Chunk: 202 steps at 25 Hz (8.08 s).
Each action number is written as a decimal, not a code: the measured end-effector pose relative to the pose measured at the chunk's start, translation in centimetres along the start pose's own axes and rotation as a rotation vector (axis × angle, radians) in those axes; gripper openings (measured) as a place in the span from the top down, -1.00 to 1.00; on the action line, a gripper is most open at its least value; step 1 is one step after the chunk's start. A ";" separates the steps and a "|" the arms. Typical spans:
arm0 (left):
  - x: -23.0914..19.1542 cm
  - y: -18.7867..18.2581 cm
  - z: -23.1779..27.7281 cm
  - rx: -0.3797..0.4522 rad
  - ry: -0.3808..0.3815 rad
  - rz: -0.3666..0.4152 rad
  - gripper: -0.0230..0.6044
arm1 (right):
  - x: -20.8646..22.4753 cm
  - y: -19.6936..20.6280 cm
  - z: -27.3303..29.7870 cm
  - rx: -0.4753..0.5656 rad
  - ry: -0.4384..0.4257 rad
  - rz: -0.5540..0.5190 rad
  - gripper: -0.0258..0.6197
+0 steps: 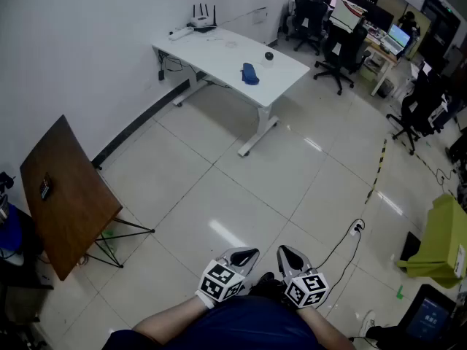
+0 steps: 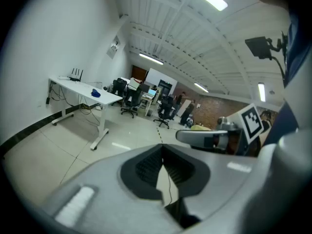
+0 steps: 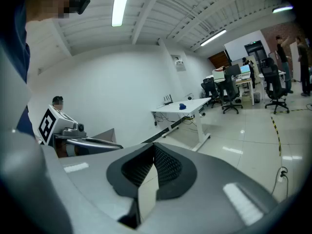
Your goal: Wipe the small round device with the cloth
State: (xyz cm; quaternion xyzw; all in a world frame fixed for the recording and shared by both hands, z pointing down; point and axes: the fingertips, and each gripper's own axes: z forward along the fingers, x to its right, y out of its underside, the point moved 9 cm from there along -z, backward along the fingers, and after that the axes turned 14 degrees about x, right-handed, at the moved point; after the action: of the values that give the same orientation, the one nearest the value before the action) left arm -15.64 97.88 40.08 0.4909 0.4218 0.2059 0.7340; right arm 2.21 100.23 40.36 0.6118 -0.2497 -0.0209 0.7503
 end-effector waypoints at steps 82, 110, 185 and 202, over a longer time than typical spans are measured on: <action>-42.5 -26.4 50.2 -0.031 -0.234 -0.038 0.92 | 37.7 -19.2 62.4 -0.092 -0.263 0.048 0.89; -58.2 -31.5 54.2 0.060 -0.406 -0.139 0.67 | 40.7 -20.2 75.6 -0.151 -0.193 0.163 0.88; -70.0 -35.8 60.1 0.139 -0.136 -0.244 0.51 | 45.4 -24.8 91.3 -0.099 -0.230 -0.030 0.44; -71.0 -36.6 68.2 0.016 -0.096 -0.128 0.40 | 54.4 -23.6 94.0 -0.157 -0.082 0.424 0.44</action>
State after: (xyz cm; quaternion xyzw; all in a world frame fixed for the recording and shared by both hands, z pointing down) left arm -3.47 -6.09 48.04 0.4780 0.4183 0.1315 0.7610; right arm 18.64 -9.38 49.31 0.4840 -0.4007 0.0929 0.7723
